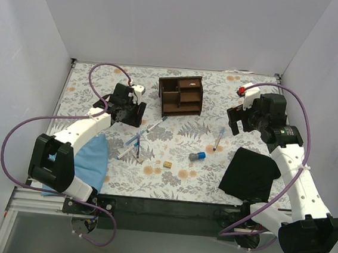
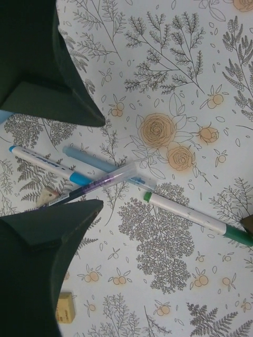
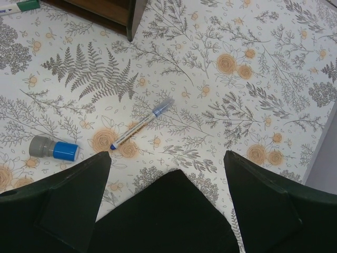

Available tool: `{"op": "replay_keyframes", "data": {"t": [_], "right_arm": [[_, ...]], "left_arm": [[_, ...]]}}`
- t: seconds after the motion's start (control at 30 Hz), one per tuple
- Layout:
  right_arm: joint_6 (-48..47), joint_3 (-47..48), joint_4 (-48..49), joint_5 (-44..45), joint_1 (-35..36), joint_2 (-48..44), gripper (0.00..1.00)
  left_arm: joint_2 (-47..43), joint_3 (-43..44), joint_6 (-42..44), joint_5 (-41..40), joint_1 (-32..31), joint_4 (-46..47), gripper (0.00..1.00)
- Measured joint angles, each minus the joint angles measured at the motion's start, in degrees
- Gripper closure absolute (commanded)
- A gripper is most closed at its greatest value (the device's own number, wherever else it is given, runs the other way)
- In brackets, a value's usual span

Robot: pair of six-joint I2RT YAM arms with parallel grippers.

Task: Sort the stationery into containers
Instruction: Pick up the pen from the center of the board.

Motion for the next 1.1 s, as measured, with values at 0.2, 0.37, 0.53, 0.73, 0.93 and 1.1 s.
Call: {"op": "replay_keyframes", "data": {"t": [0.2, 0.37, 0.53, 0.73, 0.93, 1.1], "right_arm": [[-0.15, 0.0, 0.02, -1.7, 0.0, 0.24, 0.02], [-0.13, 0.0, 0.0, -2.21, 0.0, 1.73, 0.02], [-0.13, 0.0, 0.02, -3.19, 0.0, 3.28, 0.02], [-0.11, -0.11, 0.11, -3.37, 0.0, 4.48, 0.02], [0.09, -1.03, 0.94, -3.85, 0.0, 5.11, 0.02], [0.15, -1.66, 1.55, -4.24, 0.0, 5.73, 0.02]], "left_arm": [[0.74, -0.96, -0.59, 0.09, 0.0, 0.61, 0.53], [2.62, -1.07, -0.92, 0.22, 0.0, 0.61, 0.5], [4.09, -1.07, -0.92, 0.22, 0.0, 0.66, 0.51], [5.86, -1.07, -0.9, 0.31, 0.0, 0.81, 0.53], [7.52, -1.07, -0.92, 0.52, 0.0, 0.76, 0.56], [9.51, -1.05, -0.94, 1.18, 0.0, 0.81, 0.58]]}}
